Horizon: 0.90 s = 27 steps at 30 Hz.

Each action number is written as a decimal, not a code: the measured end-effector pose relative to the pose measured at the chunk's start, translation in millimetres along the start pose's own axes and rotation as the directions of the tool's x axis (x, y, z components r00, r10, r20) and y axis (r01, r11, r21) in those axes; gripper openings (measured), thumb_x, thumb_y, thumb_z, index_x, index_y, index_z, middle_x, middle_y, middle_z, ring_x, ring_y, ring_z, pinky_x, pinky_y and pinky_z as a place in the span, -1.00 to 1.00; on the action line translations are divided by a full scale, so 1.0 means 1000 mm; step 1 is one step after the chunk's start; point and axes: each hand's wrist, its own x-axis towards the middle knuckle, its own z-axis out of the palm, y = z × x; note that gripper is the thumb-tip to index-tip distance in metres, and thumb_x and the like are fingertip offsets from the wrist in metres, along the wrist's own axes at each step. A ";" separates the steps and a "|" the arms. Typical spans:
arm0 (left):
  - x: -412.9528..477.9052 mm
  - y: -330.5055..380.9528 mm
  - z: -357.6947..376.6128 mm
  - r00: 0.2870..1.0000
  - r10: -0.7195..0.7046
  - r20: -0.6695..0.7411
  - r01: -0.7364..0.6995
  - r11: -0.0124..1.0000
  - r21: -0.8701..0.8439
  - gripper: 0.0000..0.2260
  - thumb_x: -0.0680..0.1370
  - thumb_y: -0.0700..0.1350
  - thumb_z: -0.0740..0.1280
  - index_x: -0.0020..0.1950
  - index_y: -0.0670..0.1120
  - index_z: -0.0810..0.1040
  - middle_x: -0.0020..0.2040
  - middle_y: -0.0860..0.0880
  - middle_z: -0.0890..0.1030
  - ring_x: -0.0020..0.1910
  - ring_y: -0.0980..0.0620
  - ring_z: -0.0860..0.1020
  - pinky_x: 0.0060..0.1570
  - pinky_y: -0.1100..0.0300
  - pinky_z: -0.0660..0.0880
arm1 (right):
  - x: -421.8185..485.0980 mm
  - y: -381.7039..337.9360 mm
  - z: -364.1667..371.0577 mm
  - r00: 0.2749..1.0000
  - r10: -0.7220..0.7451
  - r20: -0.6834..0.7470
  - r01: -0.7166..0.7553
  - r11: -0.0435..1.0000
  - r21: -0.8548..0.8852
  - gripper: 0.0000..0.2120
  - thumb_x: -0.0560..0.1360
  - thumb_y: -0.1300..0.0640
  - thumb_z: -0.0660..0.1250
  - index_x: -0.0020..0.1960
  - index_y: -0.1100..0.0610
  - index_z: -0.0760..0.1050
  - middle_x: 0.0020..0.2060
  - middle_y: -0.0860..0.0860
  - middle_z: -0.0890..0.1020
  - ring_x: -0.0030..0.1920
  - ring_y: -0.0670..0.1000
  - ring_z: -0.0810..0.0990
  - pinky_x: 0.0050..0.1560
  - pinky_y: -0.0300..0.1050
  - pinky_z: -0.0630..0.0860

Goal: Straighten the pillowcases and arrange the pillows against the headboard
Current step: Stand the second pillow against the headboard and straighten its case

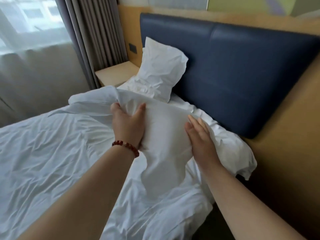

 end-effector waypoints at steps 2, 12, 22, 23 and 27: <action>-0.003 0.012 0.021 1.000 0.027 0.003 -0.027 1.000 -0.007 -0.67 0.48 0.05 0.44 0.09 -0.01 0.38 -0.03 0.03 0.57 -0.05 0.07 0.58 0.02 0.09 0.54 | 0.000 -0.005 -0.016 0.988 -0.148 0.049 0.151 0.986 -0.066 -0.35 0.42 -0.47 0.08 0.44 -0.24 0.29 0.52 -0.28 0.13 0.54 -0.22 -0.17 0.52 -0.09 -0.17; 0.010 0.067 0.098 0.977 0.198 0.077 -0.193 0.979 -0.066 -0.72 0.52 0.06 0.40 0.14 0.04 0.40 0.04 0.06 0.58 0.05 0.07 0.58 0.17 -0.03 0.54 | 0.027 -0.054 -0.056 0.836 -0.534 -0.129 0.447 0.798 -0.404 -0.04 0.29 -0.63 -0.14 0.48 -0.08 0.28 0.49 -0.20 0.27 0.46 -0.05 0.20 0.41 0.18 0.16; 0.060 0.084 0.150 0.858 0.458 0.233 -0.473 0.881 0.011 -0.57 0.54 0.08 0.37 0.32 -0.06 0.40 0.17 0.00 0.47 0.10 0.04 0.48 0.25 0.08 0.44 | 0.125 -0.074 -0.064 0.666 -0.581 -0.468 0.455 0.814 -0.362 -0.54 0.46 -0.25 0.34 0.16 0.08 0.53 0.09 -0.20 0.57 0.14 -0.09 0.57 0.17 -0.04 0.50; 0.068 0.086 0.154 0.849 0.483 0.215 -0.507 0.859 0.073 -0.50 0.53 0.11 0.37 0.38 -0.09 0.37 0.22 -0.02 0.43 0.17 0.01 0.44 0.32 0.10 0.37 | 0.136 -0.078 -0.063 0.675 -0.560 -0.481 0.445 0.828 -0.340 -0.57 0.46 -0.24 0.36 0.13 0.07 0.53 0.03 -0.20 0.59 0.08 -0.11 0.58 0.12 -0.10 0.51; 0.103 0.095 0.158 0.712 0.682 0.167 -0.699 0.664 0.266 -0.38 0.51 0.27 0.29 0.49 0.02 0.32 0.48 -0.03 0.27 0.49 -0.06 0.16 0.44 0.10 0.02 | 0.177 -0.089 -0.063 0.693 -0.492 -0.526 0.395 0.871 -0.293 -0.72 0.48 -0.16 0.39 -0.04 0.04 0.49 -0.21 -0.15 0.58 -0.16 -0.15 0.52 -0.14 -0.32 0.41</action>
